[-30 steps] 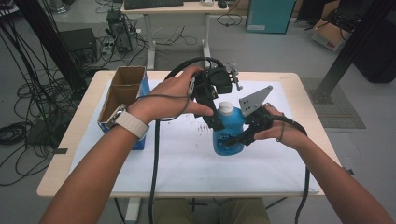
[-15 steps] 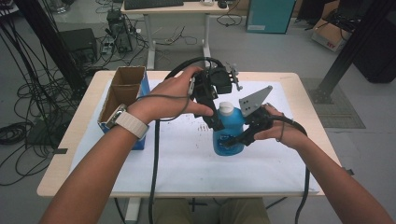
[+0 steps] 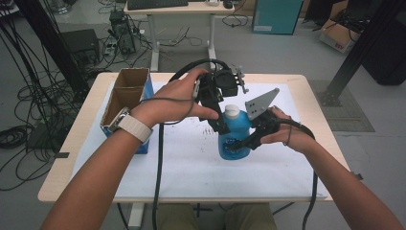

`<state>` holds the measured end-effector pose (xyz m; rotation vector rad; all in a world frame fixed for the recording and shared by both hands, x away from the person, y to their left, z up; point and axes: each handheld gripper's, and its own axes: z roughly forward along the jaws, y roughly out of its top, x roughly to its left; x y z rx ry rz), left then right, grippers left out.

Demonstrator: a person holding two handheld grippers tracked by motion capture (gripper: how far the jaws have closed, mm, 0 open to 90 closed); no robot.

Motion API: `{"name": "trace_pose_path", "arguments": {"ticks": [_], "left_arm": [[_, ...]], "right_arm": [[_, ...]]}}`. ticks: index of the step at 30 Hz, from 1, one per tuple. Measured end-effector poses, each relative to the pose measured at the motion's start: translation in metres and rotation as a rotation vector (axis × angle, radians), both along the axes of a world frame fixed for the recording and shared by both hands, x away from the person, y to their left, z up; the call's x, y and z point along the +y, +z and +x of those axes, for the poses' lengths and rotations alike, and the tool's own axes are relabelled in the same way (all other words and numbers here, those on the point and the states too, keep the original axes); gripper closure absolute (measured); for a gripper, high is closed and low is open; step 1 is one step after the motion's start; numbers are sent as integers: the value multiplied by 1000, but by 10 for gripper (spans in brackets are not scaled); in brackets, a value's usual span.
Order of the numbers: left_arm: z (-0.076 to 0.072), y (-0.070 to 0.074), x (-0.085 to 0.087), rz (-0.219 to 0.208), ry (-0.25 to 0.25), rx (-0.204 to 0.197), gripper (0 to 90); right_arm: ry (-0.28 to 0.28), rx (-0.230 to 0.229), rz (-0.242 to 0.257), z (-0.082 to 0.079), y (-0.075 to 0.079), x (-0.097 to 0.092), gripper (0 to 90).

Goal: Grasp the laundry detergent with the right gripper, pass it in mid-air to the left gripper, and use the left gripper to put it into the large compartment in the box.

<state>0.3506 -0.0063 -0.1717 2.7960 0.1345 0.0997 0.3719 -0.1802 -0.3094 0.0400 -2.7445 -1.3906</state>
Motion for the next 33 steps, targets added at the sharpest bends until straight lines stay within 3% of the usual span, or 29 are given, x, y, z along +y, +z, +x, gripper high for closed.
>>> {"name": "trace_pose_path", "arguments": {"ticks": [17,33], "left_arm": [[-1,-3,0,-24,10,2,52],[0,-7,-10,-11,-7,0,52]], "right_arm": [[-1,6,-2,-1,-1,1,426],[5,7,-3,-3,0,2,426]]}}
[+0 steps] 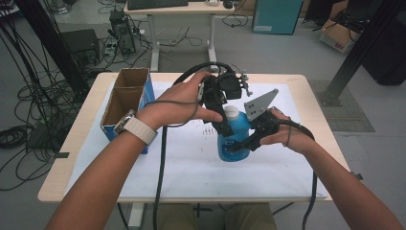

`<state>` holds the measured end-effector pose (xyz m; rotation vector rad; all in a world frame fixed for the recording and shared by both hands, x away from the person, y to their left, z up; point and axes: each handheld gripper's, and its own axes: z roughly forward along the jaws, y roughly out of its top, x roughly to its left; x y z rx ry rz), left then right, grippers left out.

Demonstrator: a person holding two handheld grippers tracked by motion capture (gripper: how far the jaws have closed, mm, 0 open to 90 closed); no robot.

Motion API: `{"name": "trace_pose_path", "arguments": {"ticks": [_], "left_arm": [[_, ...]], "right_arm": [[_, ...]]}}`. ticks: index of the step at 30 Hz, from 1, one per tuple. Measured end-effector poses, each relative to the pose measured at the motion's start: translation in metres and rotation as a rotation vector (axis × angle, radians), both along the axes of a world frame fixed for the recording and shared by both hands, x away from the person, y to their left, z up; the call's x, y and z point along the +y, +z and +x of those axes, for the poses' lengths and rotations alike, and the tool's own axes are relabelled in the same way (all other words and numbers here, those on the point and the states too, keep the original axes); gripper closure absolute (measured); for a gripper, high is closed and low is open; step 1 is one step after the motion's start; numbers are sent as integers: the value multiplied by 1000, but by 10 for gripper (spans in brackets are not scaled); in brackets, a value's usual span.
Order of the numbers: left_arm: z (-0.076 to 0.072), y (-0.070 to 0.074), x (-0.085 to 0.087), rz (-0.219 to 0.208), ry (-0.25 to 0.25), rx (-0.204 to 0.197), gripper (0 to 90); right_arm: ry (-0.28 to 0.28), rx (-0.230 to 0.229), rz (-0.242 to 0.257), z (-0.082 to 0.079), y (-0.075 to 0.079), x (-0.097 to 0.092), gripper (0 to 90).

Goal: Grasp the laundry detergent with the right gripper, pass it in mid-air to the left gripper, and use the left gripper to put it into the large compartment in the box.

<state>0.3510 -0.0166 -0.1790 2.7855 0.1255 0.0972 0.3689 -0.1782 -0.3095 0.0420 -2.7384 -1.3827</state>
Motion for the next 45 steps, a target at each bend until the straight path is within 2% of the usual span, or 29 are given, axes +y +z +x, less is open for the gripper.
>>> {"name": "trace_pose_path", "arguments": {"ticks": [4,7,8,12,14,15,21,24,25,28,33,37,38,39,40,44,45], "left_arm": [[1,-3,-4,-10,8,12,53],[2,-5,-6,2,-7,16,62],[2,-6,-7,-7,2,22,65],[4,-9,-10,11,-16,23,70],[4,-13,-11,2,-2,38,76],[5,-13,-12,21,-21,40,79],[6,-19,-16,32,-38,45,102],[6,-20,-18,33,-42,59,126],[6,-21,-18,14,-44,53,132],[6,-22,-19,20,-48,64,156],[6,-24,-20,5,-55,70,200],[5,-25,-22,12,-63,73,235],[5,-25,-22,15,-65,70,243],[6,-25,-22,17,-69,66,246],[5,-25,-22,19,-69,77,259],[6,-27,-22,28,-72,96,304],[6,-28,-22,30,-71,87,307]], "right_arm": [[0,3,-2,-1,0,0,426],[5,-1,0,-2,0,1,425],[9,-3,1,-2,0,1,426],[6,2,-6,-3,0,1,426],[8,1,-2,-3,1,1,426],[8,-1,-2,-3,1,1,426],[11,0,-1,-4,1,1,426],[13,-1,0,-5,1,1,426],[14,0,0,-5,1,1,426],[16,-5,2,-5,1,1,426],[16,-1,-3,-6,1,2,426],[17,7,-8,-7,0,2,426],[15,-7,-13,-7,0,2,426],[19,11,-10,-7,0,2,426],[17,-11,-12,-6,-1,2,426],[18,-7,-12,-7,-1,2,426],[17,-8,-12,-7,-1,2,425]]}}
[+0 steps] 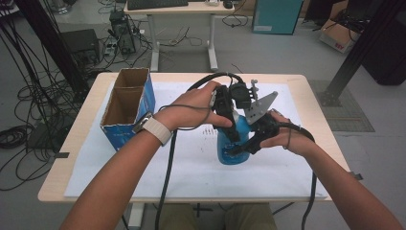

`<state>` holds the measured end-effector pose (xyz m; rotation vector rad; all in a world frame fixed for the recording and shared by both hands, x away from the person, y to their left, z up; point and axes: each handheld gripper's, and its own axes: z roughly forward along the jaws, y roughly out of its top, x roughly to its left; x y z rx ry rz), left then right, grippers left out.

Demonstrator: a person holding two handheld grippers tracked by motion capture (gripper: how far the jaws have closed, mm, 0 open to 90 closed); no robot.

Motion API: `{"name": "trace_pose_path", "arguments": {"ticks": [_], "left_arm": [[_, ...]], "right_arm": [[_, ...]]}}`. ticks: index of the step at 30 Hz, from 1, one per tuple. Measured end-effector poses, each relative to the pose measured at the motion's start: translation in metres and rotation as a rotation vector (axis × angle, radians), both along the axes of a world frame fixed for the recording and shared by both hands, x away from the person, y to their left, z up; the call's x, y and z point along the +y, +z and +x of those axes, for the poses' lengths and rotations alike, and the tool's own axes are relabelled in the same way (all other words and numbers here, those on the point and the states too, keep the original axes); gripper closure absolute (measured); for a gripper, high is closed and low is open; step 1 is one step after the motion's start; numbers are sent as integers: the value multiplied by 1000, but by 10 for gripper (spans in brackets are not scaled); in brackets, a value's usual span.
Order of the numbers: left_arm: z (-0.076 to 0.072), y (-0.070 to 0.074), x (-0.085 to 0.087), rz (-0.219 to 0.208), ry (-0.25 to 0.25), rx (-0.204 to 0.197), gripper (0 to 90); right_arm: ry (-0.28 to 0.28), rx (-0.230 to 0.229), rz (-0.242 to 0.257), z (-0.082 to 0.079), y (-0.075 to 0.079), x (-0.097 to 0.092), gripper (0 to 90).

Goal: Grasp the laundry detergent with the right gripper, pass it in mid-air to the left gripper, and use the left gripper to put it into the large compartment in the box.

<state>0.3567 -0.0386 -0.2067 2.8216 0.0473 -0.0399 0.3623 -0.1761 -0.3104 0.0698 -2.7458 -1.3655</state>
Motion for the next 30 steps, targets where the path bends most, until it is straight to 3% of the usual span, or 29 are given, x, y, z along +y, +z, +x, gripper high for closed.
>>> {"name": "trace_pose_path", "arguments": {"ticks": [4,9,12,14,16,18,30], "left_arm": [[0,-1,0,-2,3,20,324],[1,-1,0,6,-4,-1,328],[0,-1,0,6,-4,20,350],[0,-1,0,7,-6,-6,364],[-1,-2,0,9,-3,15,365],[-1,-2,0,11,-7,-7,366],[-3,-4,0,27,1,2,370]], "right_arm": [[0,6,-2,0,0,0,426],[0,9,-5,0,-1,0,426],[-1,9,-6,0,-1,0,426],[2,8,-10,0,-1,0,426],[-2,5,-11,0,-2,0,427],[-1,5,-12,0,-2,0,427],[10,22,-15,-2,-3,1,427]]}}
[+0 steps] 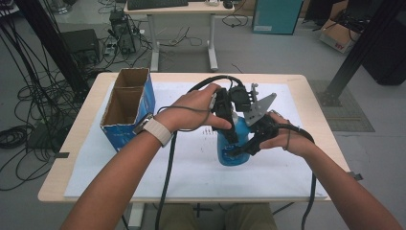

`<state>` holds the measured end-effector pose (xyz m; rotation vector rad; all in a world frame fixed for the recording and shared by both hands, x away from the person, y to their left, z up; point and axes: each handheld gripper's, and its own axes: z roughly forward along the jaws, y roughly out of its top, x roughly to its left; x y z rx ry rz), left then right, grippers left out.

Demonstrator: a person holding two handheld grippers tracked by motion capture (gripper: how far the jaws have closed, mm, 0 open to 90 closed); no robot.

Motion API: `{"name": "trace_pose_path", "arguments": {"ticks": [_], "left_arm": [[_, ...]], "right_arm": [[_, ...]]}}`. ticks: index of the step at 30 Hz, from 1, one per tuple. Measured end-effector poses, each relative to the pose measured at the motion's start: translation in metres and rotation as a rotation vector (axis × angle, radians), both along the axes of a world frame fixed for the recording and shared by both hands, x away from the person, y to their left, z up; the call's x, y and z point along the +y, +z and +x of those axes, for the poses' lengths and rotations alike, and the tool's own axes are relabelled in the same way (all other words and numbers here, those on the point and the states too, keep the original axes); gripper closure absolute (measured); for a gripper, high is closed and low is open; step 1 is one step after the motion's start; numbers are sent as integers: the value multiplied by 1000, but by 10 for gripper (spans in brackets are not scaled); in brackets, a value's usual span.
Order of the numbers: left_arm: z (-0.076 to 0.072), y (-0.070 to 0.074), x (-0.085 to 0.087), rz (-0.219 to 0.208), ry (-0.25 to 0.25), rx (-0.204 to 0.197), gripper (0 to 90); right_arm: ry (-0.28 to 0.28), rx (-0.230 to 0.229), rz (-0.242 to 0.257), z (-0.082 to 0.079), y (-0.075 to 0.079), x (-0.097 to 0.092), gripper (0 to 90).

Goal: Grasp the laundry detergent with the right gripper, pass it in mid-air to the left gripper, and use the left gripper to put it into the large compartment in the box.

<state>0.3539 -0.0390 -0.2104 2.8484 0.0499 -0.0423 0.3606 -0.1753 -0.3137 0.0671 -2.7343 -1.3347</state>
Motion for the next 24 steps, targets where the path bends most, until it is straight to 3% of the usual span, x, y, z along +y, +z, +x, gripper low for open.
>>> {"name": "trace_pose_path", "arguments": {"ticks": [3,6,7,8,22,23,24], "left_arm": [[0,0,1,-5,0,-11,371],[0,-1,1,5,1,3,371],[0,-1,1,6,-4,-15,371],[0,-2,1,4,3,0,372],[0,-2,2,3,3,3,372],[1,-2,2,1,-2,-11,372],[0,-2,2,6,3,4,372]], "right_arm": [[-2,-3,1,0,0,0,427],[-3,2,-4,0,0,1,427],[-3,5,-5,0,-1,1,427],[-1,1,-6,0,-1,1,427],[-4,1,-6,0,-1,1,427],[-4,2,-6,0,-1,1,427],[-5,3,-5,-1,-1,1,427]]}}
